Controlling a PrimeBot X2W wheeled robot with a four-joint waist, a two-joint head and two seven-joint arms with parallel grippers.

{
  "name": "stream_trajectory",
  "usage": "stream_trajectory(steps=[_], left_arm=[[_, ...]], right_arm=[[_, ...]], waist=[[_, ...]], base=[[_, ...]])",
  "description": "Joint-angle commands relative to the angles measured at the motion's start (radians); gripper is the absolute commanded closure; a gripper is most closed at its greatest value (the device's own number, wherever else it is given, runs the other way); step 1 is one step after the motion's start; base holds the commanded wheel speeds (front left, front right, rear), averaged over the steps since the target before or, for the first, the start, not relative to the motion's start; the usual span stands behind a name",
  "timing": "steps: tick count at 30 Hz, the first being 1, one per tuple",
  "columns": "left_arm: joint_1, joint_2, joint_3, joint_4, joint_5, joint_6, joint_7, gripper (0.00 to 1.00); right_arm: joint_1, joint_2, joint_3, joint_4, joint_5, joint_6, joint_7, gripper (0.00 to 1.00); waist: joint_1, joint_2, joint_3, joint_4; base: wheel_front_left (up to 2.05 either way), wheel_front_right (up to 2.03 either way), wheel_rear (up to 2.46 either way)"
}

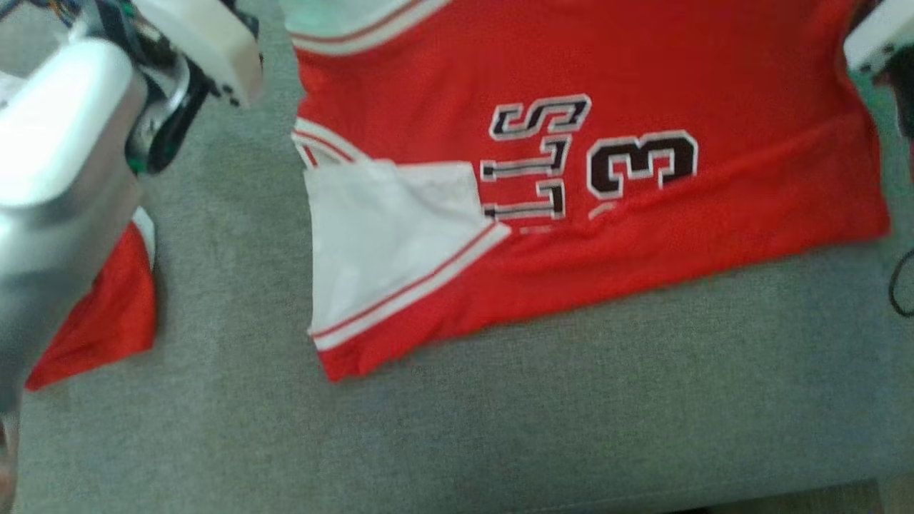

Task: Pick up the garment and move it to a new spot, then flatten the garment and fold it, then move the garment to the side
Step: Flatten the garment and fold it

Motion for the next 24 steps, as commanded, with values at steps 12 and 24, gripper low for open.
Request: stream_trajectory(steps=[12, 24], left_arm=[[-0.153, -0.063, 0.044, 0.233, 0.048, -0.057, -0.145, 1.00], [-0.054, -0.048, -0.016, 0.201, 0.027, -0.105, -0.153, 1.00]], right_arm=[[-0.079, 0.049, -0.007, 0.070, 0.040, -0.001, -0.114, 1.00], [0.037, -0.008, 0.053, 0.058, 0.140, -0.001, -0.077, 1.00]], waist=[[-0.0001, 0.0000, -0.004, 0.000], [-0.0001, 0.0000, -0.089, 0.033]], base=[[0.00, 0.00, 0.00], [0.00, 0.00, 0.00]])
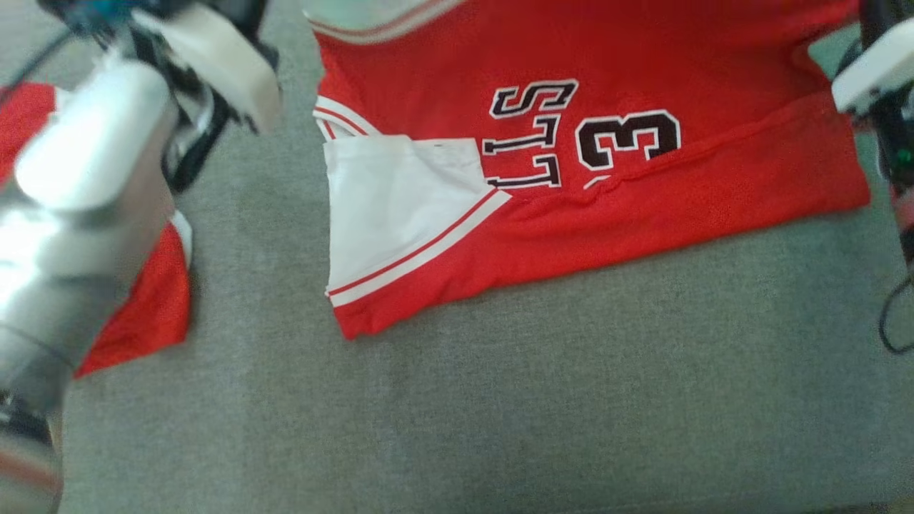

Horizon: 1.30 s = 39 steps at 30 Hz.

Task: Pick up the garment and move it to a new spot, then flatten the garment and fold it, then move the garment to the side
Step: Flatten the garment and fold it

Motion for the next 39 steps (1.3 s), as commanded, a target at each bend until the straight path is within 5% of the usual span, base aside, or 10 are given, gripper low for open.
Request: stream_trajectory(steps=[1, 10, 20, 39], left_arm=[[-0.009, 0.051, 0.022, -0.039, -0.013, -0.007, 0.010, 1.00], [0.173, 0.123, -0.035, -0.275, -0.096, -0.008, 0.143, 1.00], [0.325, 0.219, -0.107, -0.548, -0.139, 0.053, 0.289, 1.00], [0.400, 0.231, -0.180, -0.627, -0.188, 0.083, 0.415, 1.00]], right_arm=[[0.025, -0.024, 0.017, -0.036, 0.016, -0.001, 0.008, 1.00], [0.168, -0.107, 0.092, -0.052, 0.085, -0.001, 0.119, 1.00], [0.266, -0.194, 0.173, -0.067, 0.114, -0.001, 0.234, 1.00], [0.303, -0.236, 0.283, -0.102, 0.132, -0.001, 0.352, 1.00]], waist=[[0.0001, -0.0001, -0.028, 0.010], [0.0001, -0.0001, -0.121, 0.045], [0.0001, -0.0001, -0.142, 0.066], [0.0001, -0.0001, -0.143, 0.043]], base=[[0.00, 0.00, 0.00], [0.00, 0.00, 0.00], [0.00, 0.00, 0.00], [0.00, 0.00, 0.00]])
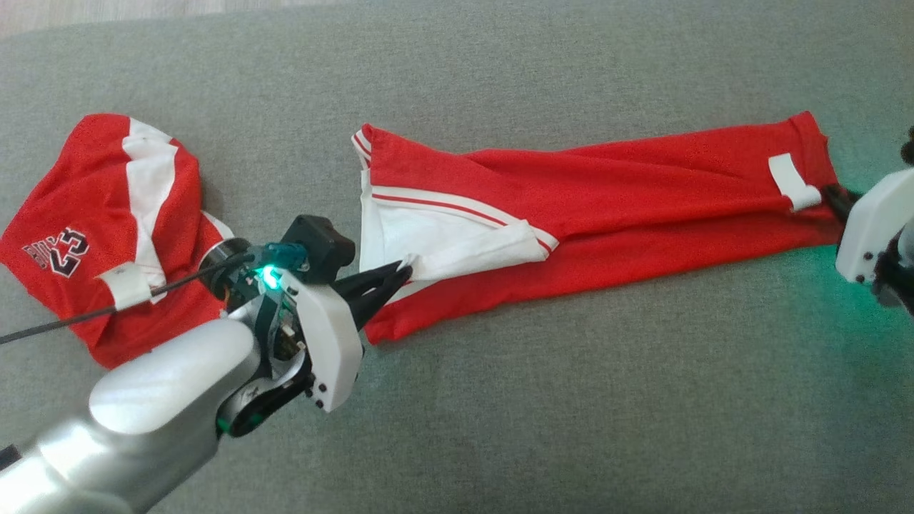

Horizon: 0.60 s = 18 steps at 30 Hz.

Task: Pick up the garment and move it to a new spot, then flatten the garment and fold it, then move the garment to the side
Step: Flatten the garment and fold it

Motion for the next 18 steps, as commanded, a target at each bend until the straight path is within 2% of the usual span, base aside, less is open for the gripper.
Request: stream_trajectory(steps=[1, 2, 6, 11, 14, 18], left_arm=[[-0.024, 0.013, 0.045, -0.012, 0.004, 0.012, -0.016, 0.59], [-0.022, 0.007, 0.047, -0.006, 0.007, 0.017, -0.026, 0.00], [-0.015, -0.009, 0.052, 0.016, 0.016, 0.032, -0.055, 0.00], [0.011, -0.035, 0.100, 0.051, -0.005, 0.076, -0.138, 0.00], [0.024, -0.050, 0.152, 0.064, -0.007, 0.116, -0.235, 0.00], [0.054, -0.074, 0.240, 0.094, 0.009, 0.192, -0.426, 0.00]], right_arm=[[0.025, -0.032, 0.005, -0.016, 0.011, -0.001, 0.002, 0.53], [0.028, -0.030, 0.002, -0.013, 0.020, -0.001, 0.007, 0.00], [0.029, -0.031, -0.004, -0.014, 0.031, -0.001, 0.002, 0.00], [0.019, -0.026, -0.041, -0.016, 0.055, -0.001, -0.045, 0.00], [0.019, -0.020, -0.065, -0.040, 0.068, -0.001, -0.091, 0.00], [0.028, -0.007, -0.104, -0.080, 0.059, -0.001, -0.196, 0.00]], waist=[[0.0000, -0.0001, 0.000, 0.000], [0.0000, -0.0001, -0.001, -0.001], [0.0000, -0.0001, -0.006, -0.004], [0.0000, -0.0001, -0.028, -0.011], [0.0000, -0.0001, -0.045, -0.014], [0.0000, -0.0001, -0.067, -0.013]], base=[[0.00, 0.00, 0.00], [0.00, 0.00, 0.00], [0.00, 0.00, 0.00], [0.00, 0.00, 0.00], [0.00, 0.00, 0.00], [0.00, 0.00, 0.00]])
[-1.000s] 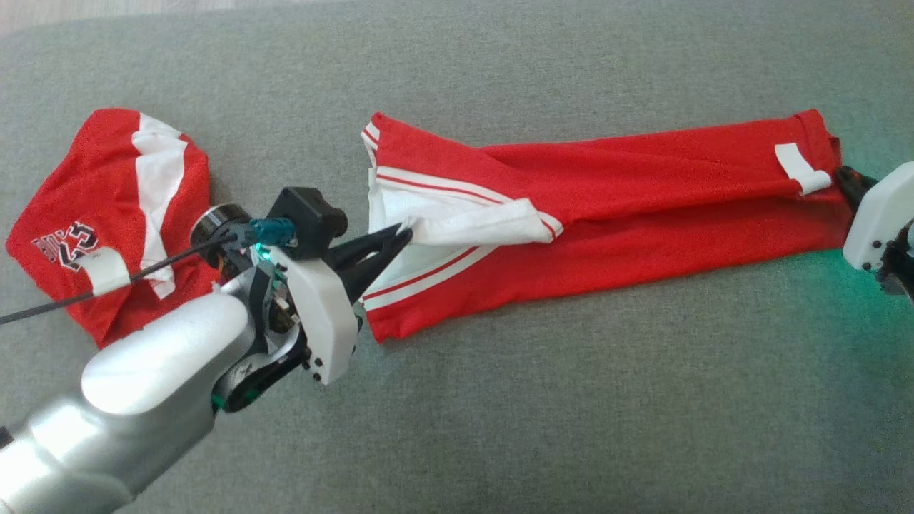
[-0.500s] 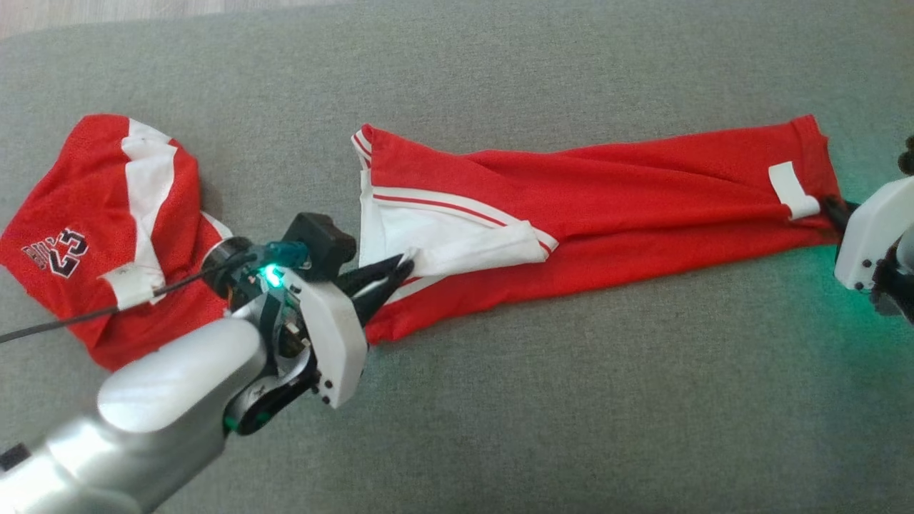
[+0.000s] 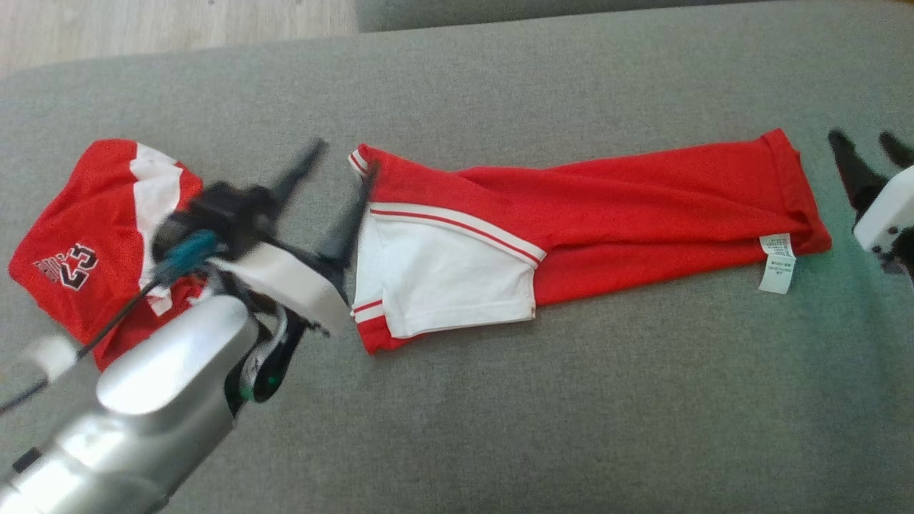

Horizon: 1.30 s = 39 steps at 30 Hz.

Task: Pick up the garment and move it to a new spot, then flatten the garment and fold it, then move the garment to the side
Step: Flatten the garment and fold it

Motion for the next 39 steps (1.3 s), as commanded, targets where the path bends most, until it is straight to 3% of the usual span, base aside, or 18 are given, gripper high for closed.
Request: stream_trajectory(steps=[1, 7, 12, 16, 19, 25, 29, 39], left_arm=[[-0.004, 0.020, 0.066, -0.009, 0.002, 0.018, -0.037, 0.00], [0.102, -0.051, 0.251, -0.006, 0.013, 0.094, -0.108, 0.00], [0.279, -0.156, 0.454, -0.066, 0.133, 0.086, -0.109, 0.00], [0.411, -0.244, 0.579, -0.080, 0.230, 0.044, -0.110, 0.00], [0.472, -0.299, 0.641, -0.060, 0.312, -0.019, -0.110, 0.00], [0.470, -0.348, 0.710, -0.034, 0.391, -0.090, -0.110, 0.00], [0.458, -0.366, 0.730, -0.020, 0.419, -0.118, -0.110, 0.00], [0.424, -0.415, 0.758, 0.025, 0.479, -0.184, -0.110, 0.00]], right_arm=[[0.009, -0.007, -0.008, -0.036, -0.001, -0.001, -0.032, 0.00], [0.070, 0.044, -0.081, -0.120, -0.038, -0.001, -0.217, 0.00], [0.159, 0.129, -0.143, -0.189, -0.106, -0.001, -0.341, 0.00], [0.241, 0.208, -0.191, -0.232, -0.185, -0.001, -0.379, 0.00], [0.285, 0.265, -0.240, -0.261, -0.247, -0.001, -0.377, 0.00], [0.272, 0.308, -0.330, -0.279, -0.339, -0.001, -0.331, 0.00], [0.243, 0.327, -0.408, -0.237, -0.414, -0.001, -0.301, 0.00], [0.130, 0.432, -0.792, -0.017, -0.791, -0.001, -0.218, 0.00]], waist=[[0.0000, -0.0001, -0.009, 0.002], [0.0000, -0.0001, -0.041, 0.011], [0.0000, -0.0001, -0.060, 0.012], [0.0000, -0.0001, -0.066, 0.009], [0.0000, -0.0001, -0.054, 0.006], [0.0000, -0.0001, -0.019, 0.006], [0.0000, -0.0001, 0.003, 0.008], [0.0000, -0.0001, 0.066, 0.041]], base=[[0.00, 0.00, 0.00], [0.00, 0.00, 0.00], [0.00, 0.00, 0.00], [0.00, 0.00, 0.00], [0.00, 0.00, 0.00], [0.00, 0.00, 0.00], [0.00, 0.00, 0.00], [0.00, 0.00, 0.00]])
